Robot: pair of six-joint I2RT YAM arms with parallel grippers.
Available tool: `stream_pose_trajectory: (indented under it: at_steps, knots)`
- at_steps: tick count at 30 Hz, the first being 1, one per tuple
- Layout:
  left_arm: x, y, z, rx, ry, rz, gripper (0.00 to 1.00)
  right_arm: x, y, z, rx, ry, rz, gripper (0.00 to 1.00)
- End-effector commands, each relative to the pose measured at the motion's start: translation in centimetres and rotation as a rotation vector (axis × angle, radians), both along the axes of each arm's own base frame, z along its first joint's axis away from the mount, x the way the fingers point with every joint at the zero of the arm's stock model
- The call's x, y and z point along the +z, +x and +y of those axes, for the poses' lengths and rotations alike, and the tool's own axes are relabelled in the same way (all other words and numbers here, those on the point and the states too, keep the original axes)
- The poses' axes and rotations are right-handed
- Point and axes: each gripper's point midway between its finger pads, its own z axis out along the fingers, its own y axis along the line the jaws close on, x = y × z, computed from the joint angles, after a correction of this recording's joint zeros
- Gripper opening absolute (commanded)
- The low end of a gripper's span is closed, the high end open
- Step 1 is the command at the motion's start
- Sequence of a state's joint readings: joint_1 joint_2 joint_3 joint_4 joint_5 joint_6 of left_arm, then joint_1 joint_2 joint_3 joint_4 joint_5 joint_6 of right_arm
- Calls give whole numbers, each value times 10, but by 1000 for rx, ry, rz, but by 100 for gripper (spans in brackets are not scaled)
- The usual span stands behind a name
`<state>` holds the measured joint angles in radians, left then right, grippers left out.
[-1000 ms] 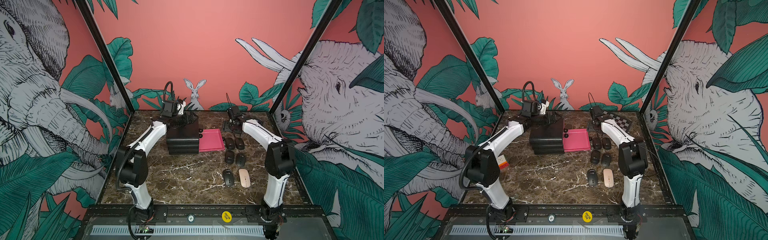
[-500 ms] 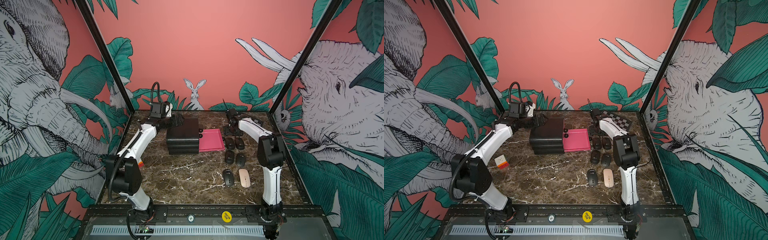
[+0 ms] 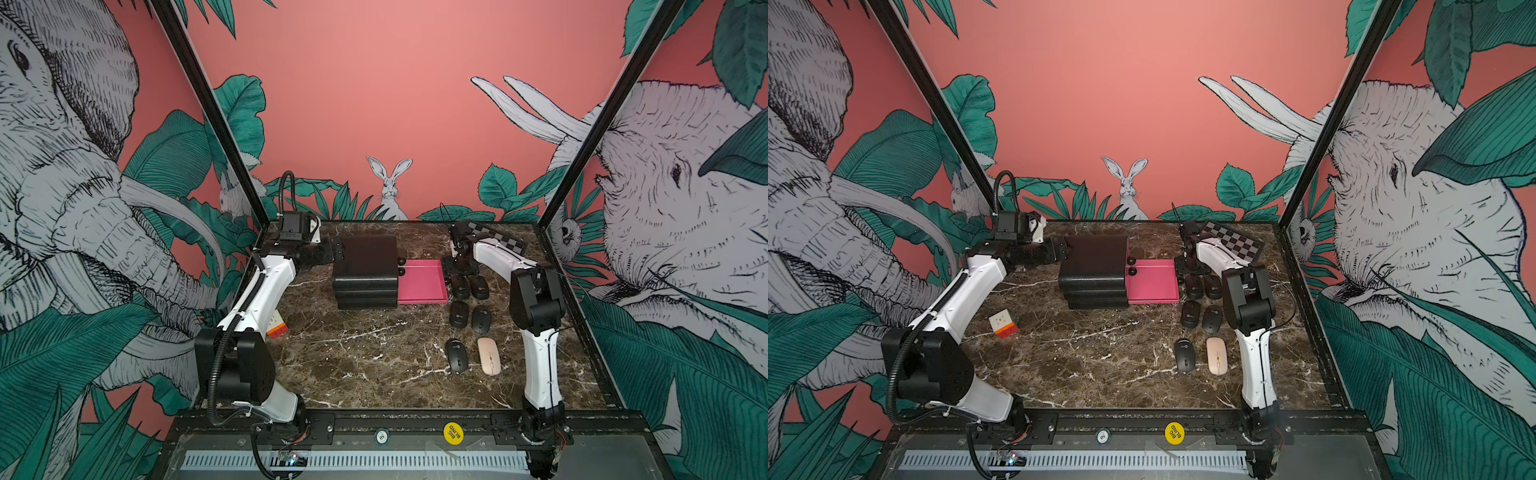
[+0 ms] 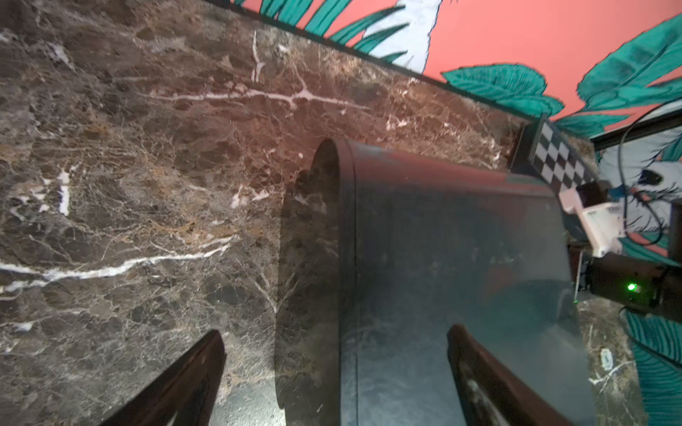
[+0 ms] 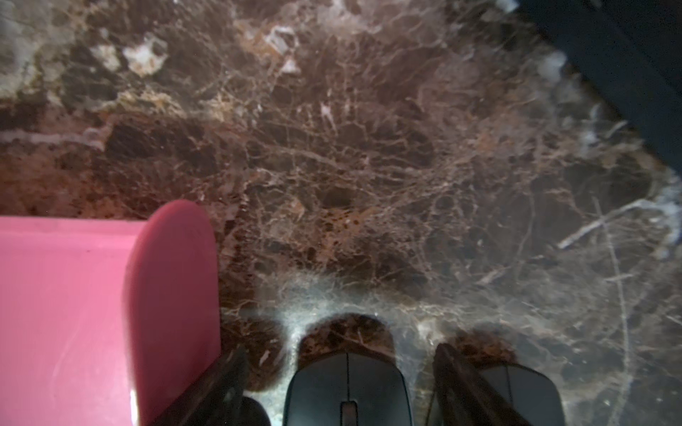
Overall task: Take the mice out of the drawer
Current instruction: Close the drawer of the storage box.
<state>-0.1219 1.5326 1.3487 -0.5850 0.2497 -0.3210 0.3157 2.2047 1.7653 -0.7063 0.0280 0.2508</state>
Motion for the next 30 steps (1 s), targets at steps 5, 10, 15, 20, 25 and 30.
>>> stream_pose_trajectory:
  at_steps: [5, 10, 15, 20, 25, 30]
  knots:
    - [-27, -9, -22, -73, -106, 66, 96, 5, 0, 16, 37, 58, -11, 77]
    - [-25, -2, -36, -110, -193, 61, 96, 11, -1, 30, 57, 86, -22, 77]
    - [-28, -2, -41, -129, -221, 73, 96, 13, -2, 45, 48, 126, -27, 76]
    - [-32, -2, -46, -147, -235, 85, 96, 19, -5, 72, 50, 190, -36, 76]
    - [-33, -1, -49, -156, -250, 90, 96, 24, -12, 96, 52, 228, -54, 76]
    - [-32, 2, -52, -167, -260, 91, 96, 22, -20, 115, 39, 286, -52, 76]
